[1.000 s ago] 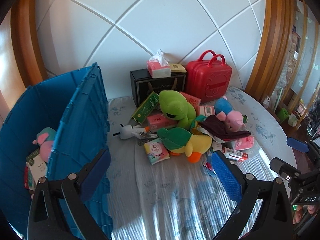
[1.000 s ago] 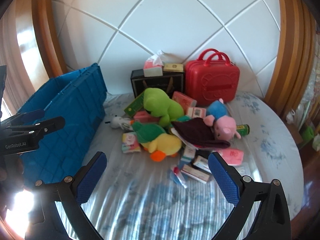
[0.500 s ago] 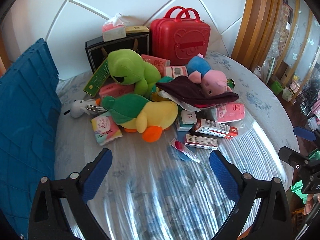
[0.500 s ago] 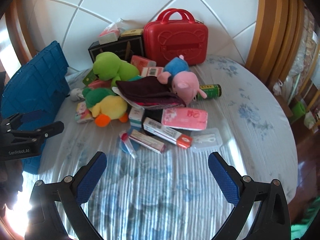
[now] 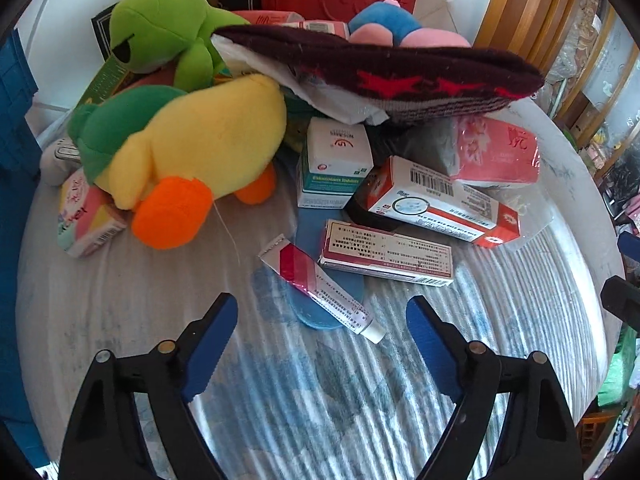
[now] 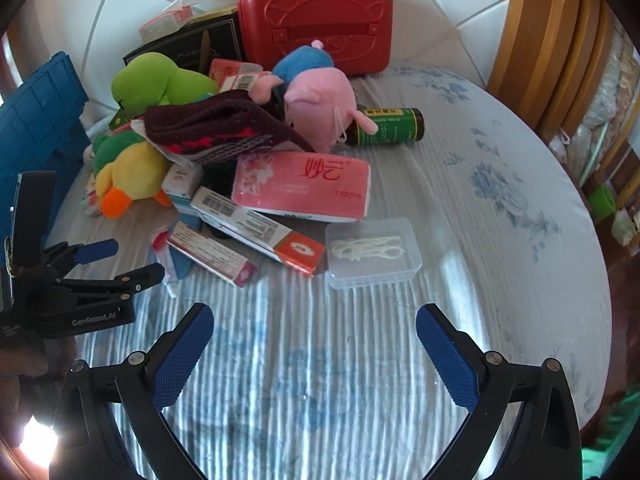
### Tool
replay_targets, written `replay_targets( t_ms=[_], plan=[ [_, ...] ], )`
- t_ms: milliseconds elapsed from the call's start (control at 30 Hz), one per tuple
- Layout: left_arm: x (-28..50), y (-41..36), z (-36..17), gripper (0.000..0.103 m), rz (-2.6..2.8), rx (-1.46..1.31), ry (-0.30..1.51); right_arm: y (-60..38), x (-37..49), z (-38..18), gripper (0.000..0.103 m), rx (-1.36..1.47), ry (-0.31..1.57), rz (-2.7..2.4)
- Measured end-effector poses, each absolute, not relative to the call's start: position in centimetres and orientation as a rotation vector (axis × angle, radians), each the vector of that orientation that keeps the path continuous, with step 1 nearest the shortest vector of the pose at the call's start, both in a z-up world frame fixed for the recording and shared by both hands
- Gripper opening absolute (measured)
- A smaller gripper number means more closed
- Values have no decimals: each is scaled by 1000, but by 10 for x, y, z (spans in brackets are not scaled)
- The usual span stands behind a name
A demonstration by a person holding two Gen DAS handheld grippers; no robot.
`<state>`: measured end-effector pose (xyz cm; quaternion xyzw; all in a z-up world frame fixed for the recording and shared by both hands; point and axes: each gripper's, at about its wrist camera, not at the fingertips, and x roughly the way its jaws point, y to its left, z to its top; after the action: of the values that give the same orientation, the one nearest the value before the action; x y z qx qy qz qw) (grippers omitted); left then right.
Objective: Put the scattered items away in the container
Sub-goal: 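Grasp the pink-white ointment tube with the left tool while the right tool grasps the clear floss box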
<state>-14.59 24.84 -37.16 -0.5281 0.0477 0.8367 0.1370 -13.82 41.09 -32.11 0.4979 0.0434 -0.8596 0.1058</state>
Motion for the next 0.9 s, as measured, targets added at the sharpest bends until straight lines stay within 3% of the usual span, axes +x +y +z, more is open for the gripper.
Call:
replay_targets(
  t_ms=[133,267,400,533,667,900],
  plan=[
    [-153,250,-392,72,2429,-1573,141,423,-154,-345,103,1504,124,-2539],
    [-150,250,-399,49,2400,-1538,142,434,-174,-368,103,1543,116,-2545],
    [-144,244,-393,39,2405,-1497,126,438,-191,-388,103,1561,134,-2533],
    [-141,231,-386,18,2409,-1496,103,436,-203,-404,103,1569,173,-2519],
    [-134,226,-381,17,2408,-1470,109,430,-213,-413,103,1552,211,-2517],
    [-129,222,-380,17,2414,-1467,88,425,-218,-415,91,1539,247,-2546]
  ],
)
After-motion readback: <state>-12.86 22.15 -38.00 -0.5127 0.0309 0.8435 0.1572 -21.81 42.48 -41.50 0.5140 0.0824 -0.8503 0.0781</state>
